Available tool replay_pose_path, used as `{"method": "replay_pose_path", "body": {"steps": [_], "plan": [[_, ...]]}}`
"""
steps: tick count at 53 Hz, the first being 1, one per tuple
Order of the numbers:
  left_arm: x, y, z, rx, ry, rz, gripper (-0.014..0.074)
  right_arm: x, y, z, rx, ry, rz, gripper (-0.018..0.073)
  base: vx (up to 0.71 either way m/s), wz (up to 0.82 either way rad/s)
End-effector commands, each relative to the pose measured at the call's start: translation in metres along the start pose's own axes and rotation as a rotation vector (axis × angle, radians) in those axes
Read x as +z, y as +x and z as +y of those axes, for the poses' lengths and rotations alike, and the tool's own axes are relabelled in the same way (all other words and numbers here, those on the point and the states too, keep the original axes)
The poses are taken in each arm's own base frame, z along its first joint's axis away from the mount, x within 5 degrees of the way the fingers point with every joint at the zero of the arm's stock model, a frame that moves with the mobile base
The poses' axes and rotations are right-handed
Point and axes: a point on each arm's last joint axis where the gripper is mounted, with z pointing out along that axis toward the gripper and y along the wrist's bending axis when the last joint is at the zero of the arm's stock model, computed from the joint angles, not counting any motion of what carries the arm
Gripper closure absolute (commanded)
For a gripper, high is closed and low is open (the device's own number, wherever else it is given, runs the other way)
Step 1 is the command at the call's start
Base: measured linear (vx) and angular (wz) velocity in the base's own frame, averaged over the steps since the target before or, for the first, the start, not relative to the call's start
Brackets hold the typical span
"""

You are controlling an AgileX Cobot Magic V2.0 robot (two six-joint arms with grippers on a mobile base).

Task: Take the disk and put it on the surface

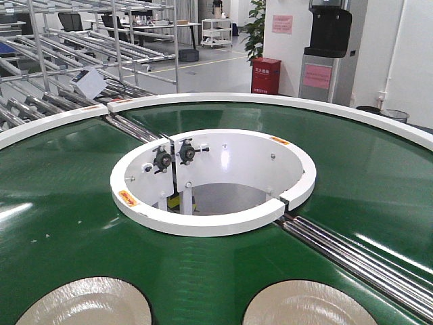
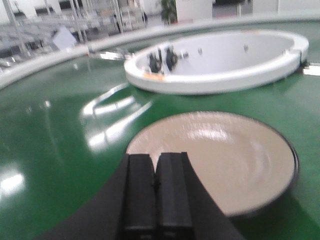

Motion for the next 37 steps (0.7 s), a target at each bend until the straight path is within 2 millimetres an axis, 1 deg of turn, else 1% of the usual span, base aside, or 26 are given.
{"method": "replay_pose_path", "body": {"steps": [1,4,7,10,12,13,14,16,17,18,19,20,21,22,23,26,29,31,33,37], "plan": [[-0.004,-0.022,0.003,-0.019,-0.029,-0.238,0.0598,-0.002,-0.014,0.001,-0.009,-0.01,-0.207,0.0568,0.0,0.0],[-0.008,-0.038,0.005,-0.058,-0.04,-0.367,0.0598,-0.005,-0.028,0.002,0.003,-0.018,-0.319,0.0568,0.0,0.0],[-0.014,-0.055,0.007,-0.093,-0.043,-0.471,0.0598,-0.009,-0.043,0.002,0.005,-0.021,-0.386,0.0568,0.0,0.0],[-0.026,-0.084,0.008,-0.099,-0.045,-0.588,0.0598,-0.013,-0.063,0.003,0.006,-0.022,-0.421,0.0568,0.0,0.0],[-0.032,-0.103,0.009,-0.086,-0.046,-0.622,0.0598,-0.016,-0.081,0.003,0.006,-0.021,-0.433,0.0568,0.0,0.0],[-0.038,-0.116,0.01,-0.079,-0.047,-0.65,0.0598,-0.017,-0.088,0.004,0.006,-0.02,-0.435,0.0568,0.0,0.0],[-0.039,-0.124,0.01,-0.064,-0.05,-0.648,0.0598,-0.018,-0.099,0.004,0.006,-0.02,-0.438,0.0568,0.0,0.0],[-0.045,-0.151,0.011,-0.03,-0.055,-0.658,0.0598,-0.02,-0.123,0.005,0.006,-0.018,-0.442,0.0568,0.0,0.0],[-0.048,-0.165,0.011,-0.015,-0.058,-0.664,0.0598,-0.02,-0.132,0.005,0.006,-0.018,-0.442,0.0568,0.0,0.0],[-0.048,-0.173,0.011,-0.003,-0.058,-0.647,0.0598,-0.02,-0.145,0.005,0.006,-0.017,-0.444,0.0568,0.0,0.0],[-0.048,-0.187,0.012,0.014,-0.061,-0.647,0.0598,-0.019,-0.153,0.006,0.006,-0.017,-0.442,0.0568,0.0,0.0],[-0.047,-0.195,0.012,0.026,-0.06,-0.627,0.0598,-0.017,-0.166,0.006,0.006,-0.017,-0.443,0.0568,0.0,0.0],[-0.045,-0.208,0.012,0.043,-0.062,-0.621,0.0598,-0.015,-0.174,0.006,0.006,-0.016,-0.442,0.0568,0.0,0.0],[-0.043,-0.215,0.013,0.053,-0.061,-0.602,0.0598,-0.012,-0.186,0.007,0.006,-0.016,-0.441,0.0568,0.0,0.0],[-0.039,-0.227,0.013,0.064,-0.062,-0.592,0.0598,-0.009,-0.194,0.007,0.006,-0.016,-0.44,0.0568,0.0,0.0],[-0.026,-0.249,0.014,0.074,-0.053,-0.542,0.0598,0.007,-0.219,0.008,0.011,-0.016,-0.426,0.0568,0.0,0.0],[-0.006,-0.268,0.014,0.075,-0.044,-0.488,0.0598,0.025,-0.236,0.008,0.013,-0.015,-0.405,0.0568,0.0,0.0],[0.009,-0.275,0.014,0.076,-0.038,-0.447,0.0598,0.041,-0.245,0.008,0.013,-0.014,-0.383,0.0568,0.0,0.0],[0.023,-0.279,0.014,0.076,-0.032,-0.406,0.0598,0.055,-0.249,0.008,0.013,-0.013,-0.359,0.0568,0.0,0.0],[0.053,-0.278,0.014,0.065,-0.02,-0.324,0.0598,0.083,-0.251,0.008,0.013,-0.012,-0.315,0.0568,0.0,0.0]]}}
